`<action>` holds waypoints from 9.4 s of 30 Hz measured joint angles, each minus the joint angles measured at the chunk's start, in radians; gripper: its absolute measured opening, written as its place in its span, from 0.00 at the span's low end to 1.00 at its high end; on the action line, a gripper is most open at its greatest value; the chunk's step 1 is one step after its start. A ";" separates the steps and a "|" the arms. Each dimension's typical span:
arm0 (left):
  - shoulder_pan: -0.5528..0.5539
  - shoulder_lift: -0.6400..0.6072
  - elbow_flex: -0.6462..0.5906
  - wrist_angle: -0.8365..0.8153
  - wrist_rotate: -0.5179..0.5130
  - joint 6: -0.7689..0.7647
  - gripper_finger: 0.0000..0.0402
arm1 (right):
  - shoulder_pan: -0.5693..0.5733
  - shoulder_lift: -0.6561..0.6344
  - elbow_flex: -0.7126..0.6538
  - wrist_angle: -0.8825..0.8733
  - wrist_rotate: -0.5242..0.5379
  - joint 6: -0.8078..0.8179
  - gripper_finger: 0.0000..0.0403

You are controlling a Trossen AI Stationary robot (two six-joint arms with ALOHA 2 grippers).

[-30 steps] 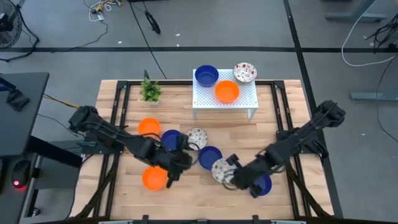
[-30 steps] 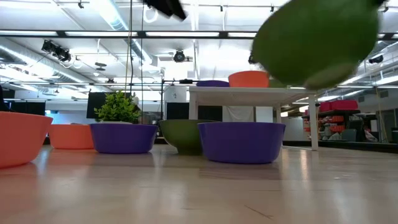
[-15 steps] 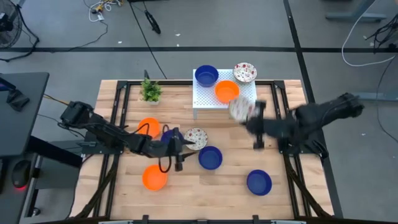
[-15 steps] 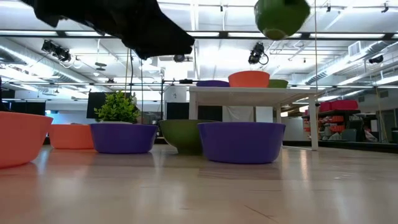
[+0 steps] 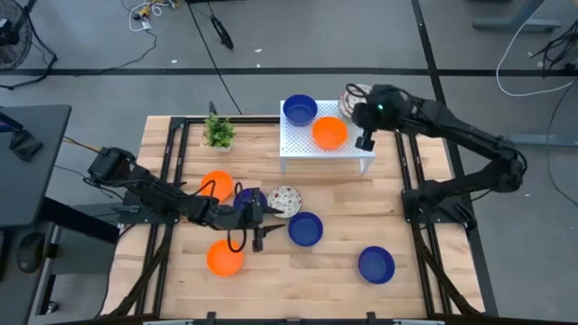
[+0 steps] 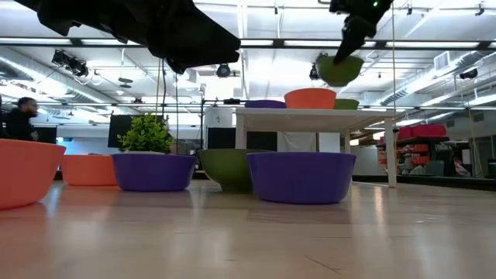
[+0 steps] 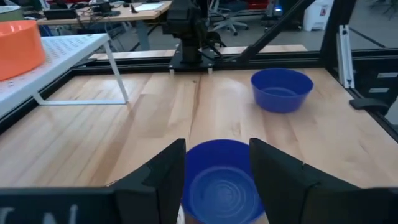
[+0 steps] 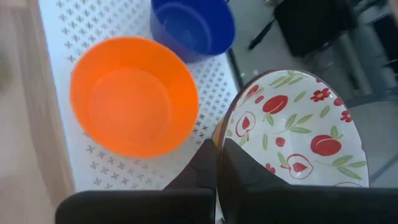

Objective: Pick & Place Mini bowls
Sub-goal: Stack the white red patterned bowl on top of the other white red patterned bowl on the shelf, then stack the blue bowl on top of the other blue bowl on the shelf

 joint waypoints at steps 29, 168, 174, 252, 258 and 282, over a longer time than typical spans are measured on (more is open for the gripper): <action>0.000 0.001 0.000 -0.001 0.041 -0.001 0.45 | -0.218 0.144 0.000 0.049 -0.159 0.018 0.02; -0.039 0.001 0.000 0.003 0.011 -0.008 0.45 | 0.440 -0.342 -0.272 0.195 -0.095 0.555 0.00; -0.040 0.001 -0.001 0.028 0.012 0.034 0.45 | 0.854 -0.357 -0.477 0.449 0.051 0.647 0.00; 0.501 0.288 1.358 -1.307 0.305 0.323 0.01 | 1.312 -0.100 -0.959 1.336 0.229 0.631 0.02; 0.693 0.372 1.357 -1.325 0.411 0.350 0.01 | 1.312 -0.100 -0.959 1.333 0.230 0.620 0.02; 0.749 0.523 1.355 -1.367 0.308 0.454 0.01 | 1.312 -0.100 -0.959 1.314 0.230 0.643 0.02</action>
